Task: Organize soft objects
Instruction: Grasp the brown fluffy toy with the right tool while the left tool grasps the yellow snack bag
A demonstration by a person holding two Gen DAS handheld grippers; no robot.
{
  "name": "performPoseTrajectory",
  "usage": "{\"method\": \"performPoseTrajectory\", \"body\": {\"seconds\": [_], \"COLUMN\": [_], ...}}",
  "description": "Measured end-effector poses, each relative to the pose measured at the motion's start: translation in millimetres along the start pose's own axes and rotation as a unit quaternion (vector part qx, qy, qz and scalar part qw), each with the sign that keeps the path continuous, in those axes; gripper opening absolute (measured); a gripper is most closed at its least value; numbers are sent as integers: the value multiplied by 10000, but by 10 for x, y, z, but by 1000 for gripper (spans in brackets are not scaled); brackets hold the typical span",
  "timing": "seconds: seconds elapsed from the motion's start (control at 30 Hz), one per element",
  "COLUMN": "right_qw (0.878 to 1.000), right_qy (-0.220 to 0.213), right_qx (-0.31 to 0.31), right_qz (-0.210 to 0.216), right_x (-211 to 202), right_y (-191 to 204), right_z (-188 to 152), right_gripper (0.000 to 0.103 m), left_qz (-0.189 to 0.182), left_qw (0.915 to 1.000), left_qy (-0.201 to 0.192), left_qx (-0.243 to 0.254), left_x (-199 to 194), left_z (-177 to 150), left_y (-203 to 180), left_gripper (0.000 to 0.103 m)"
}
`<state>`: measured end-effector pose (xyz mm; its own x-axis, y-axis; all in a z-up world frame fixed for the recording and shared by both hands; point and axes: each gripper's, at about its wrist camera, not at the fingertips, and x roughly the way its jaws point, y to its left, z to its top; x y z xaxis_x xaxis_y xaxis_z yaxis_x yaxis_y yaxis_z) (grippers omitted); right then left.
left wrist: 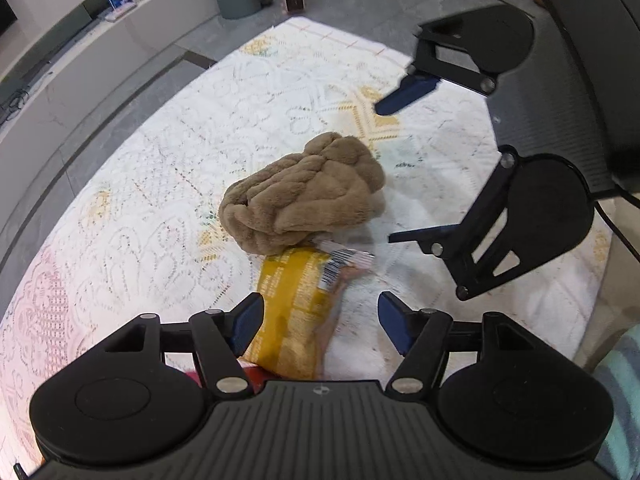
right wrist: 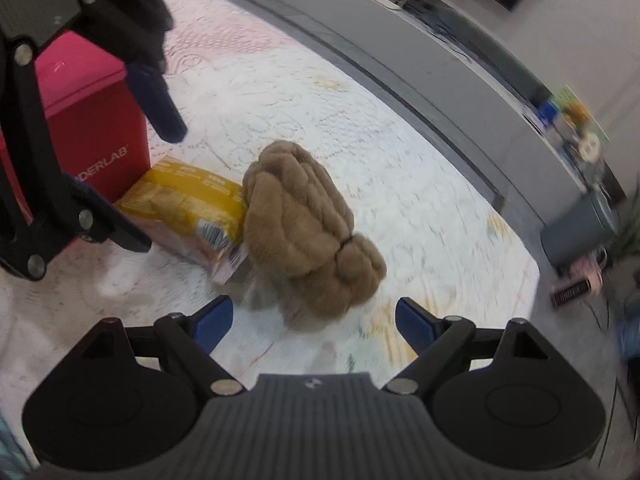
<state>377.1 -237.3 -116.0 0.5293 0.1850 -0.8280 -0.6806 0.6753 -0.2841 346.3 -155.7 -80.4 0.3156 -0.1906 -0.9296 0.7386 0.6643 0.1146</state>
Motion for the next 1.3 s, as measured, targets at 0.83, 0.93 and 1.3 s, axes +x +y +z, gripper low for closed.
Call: {"method": "performPoseTrajectory", "body": {"seconds": [0.83, 0.93, 1.3], "right_qw": [9990, 9966, 9863], "right_qy": [357, 541, 1031], "right_qx": [268, 595, 1228], "right_qz": [80, 155, 395], "right_x": [289, 126, 74], "right_y": [-239, -329, -312], "right_z": [135, 28, -298], "right_gripper": [41, 41, 41], "left_qz": [-41, 71, 279], "left_qw": [9955, 9923, 9849], "left_qy": [783, 1014, 1552], "left_qx": [533, 714, 721], "left_x": [472, 595, 938], "left_z": [232, 299, 340], "left_y": [80, 33, -62], "left_gripper": [87, 87, 78]}}
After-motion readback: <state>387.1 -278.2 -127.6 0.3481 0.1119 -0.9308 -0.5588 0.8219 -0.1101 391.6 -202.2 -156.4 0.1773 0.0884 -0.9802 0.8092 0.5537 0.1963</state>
